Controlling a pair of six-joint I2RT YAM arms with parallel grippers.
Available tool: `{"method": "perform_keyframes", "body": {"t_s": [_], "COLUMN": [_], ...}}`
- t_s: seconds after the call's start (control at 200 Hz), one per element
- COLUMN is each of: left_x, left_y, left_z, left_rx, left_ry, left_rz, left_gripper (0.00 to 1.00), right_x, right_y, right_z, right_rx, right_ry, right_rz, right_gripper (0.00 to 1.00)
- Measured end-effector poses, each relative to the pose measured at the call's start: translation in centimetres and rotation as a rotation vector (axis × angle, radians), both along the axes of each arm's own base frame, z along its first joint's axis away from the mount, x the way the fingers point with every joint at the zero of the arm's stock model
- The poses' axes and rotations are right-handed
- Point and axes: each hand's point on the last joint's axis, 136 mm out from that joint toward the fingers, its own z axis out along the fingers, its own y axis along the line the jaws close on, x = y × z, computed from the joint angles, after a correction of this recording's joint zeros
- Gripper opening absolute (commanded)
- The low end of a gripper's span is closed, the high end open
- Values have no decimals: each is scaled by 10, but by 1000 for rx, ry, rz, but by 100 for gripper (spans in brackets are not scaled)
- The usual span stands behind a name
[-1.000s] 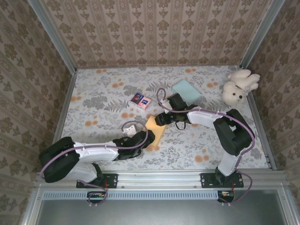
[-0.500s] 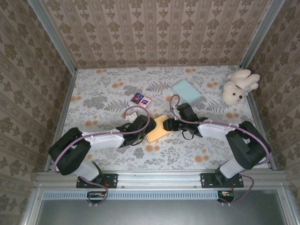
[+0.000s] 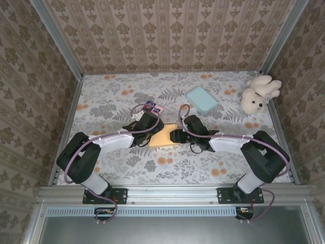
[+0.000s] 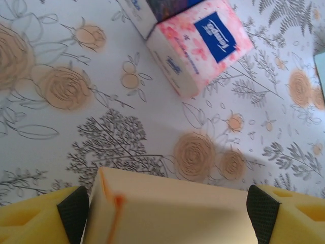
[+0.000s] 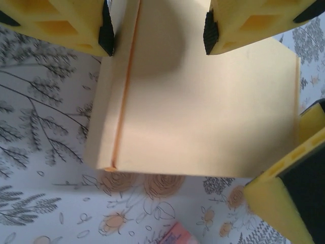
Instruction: Fold the paper box
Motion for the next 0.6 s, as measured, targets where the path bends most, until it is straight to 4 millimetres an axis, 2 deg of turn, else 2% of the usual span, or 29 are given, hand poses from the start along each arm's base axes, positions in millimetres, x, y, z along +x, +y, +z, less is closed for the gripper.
{"method": "perform_keyframes", "body": {"t_s": [0.18, 0.335, 0.45, 0.6], "left_x": [7, 9, 3, -4], "left_y": [14, 27, 36, 47], "left_z": [-1, 8, 32, 66], "left_rx": [38, 64, 63, 71], "left_ry": [3, -14, -63, -153], "left_rz": [9, 20, 13, -10], "left_gripper": [87, 87, 89, 90], "right_x": [10, 23, 47, 96], "right_y": [-2, -19, -37, -68], "right_z": [0, 8, 36, 82], "right_rx": [-19, -111, -188, -243], "right_ry": [-22, -54, -118, -214], "right_rz": [-33, -120, -234, -442], "right_gripper": [59, 60, 62, 64]}}
